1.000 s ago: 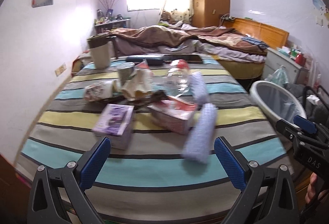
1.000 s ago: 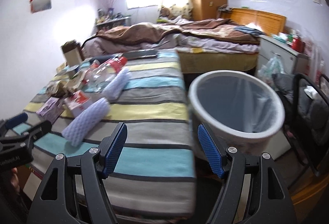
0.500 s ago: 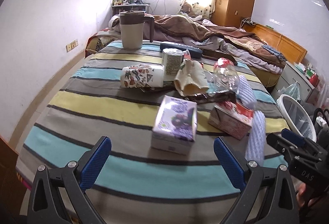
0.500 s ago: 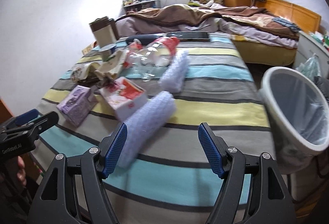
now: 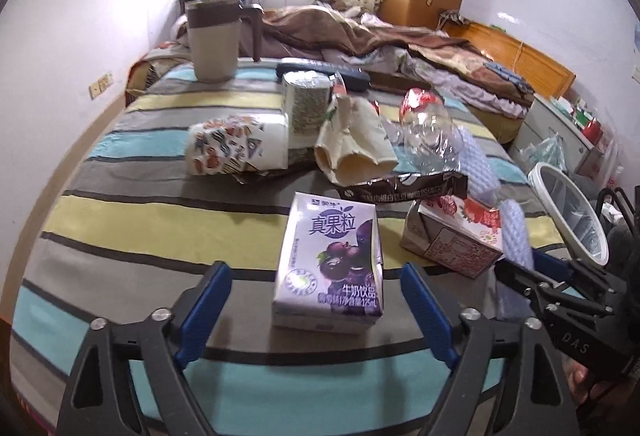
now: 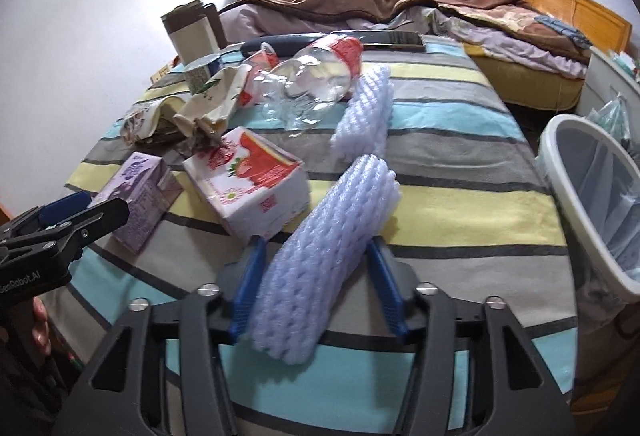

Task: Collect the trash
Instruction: 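Grasp the purple grape milk carton with the left tool while the right tool grasps the white foam net, then carry the purple carton and white foam net over the white trash bin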

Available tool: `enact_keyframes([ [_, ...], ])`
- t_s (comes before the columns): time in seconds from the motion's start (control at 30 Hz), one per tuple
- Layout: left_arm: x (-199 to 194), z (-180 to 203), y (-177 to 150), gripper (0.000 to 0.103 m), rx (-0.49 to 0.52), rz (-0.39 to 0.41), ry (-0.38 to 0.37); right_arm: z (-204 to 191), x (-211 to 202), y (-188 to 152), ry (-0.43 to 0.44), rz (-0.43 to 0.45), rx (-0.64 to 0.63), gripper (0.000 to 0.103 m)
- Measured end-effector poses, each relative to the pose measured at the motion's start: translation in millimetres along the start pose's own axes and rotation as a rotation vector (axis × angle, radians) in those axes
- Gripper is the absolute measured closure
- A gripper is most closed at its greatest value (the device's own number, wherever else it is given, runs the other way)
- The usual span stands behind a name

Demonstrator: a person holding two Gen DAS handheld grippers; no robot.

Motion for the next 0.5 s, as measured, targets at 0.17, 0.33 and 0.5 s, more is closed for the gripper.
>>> enact_keyframes([
  [0.17,10.5,-1.2,5.1,0.027,-0.018,-0.016,-0.004,7.6,2.3,1.5,-0.016,-0.012,-0.002,0.060],
  [0.33,20.1,2.1,5.6,0.046,-0.008,-0.043,-0.012,14.3,1.3,2.3,-0.035,-0.003,-0.014,0.073],
  [0.5,22.3,7.4,6.1,0.046,0.006,-0.043,0.008,18.6,0.8,4.1,-0.039,0.014,-0.017,0.076],
])
Point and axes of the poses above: each gripper's, at about its wrist camera, not at the fingertips, and x roughly the way its jaws point, z to its right, y to its top, the point moved 2 cm from there along x, roughly the way its jaws point, and after that the axes turned 13 degrees about -y, right-handed, at the moved point
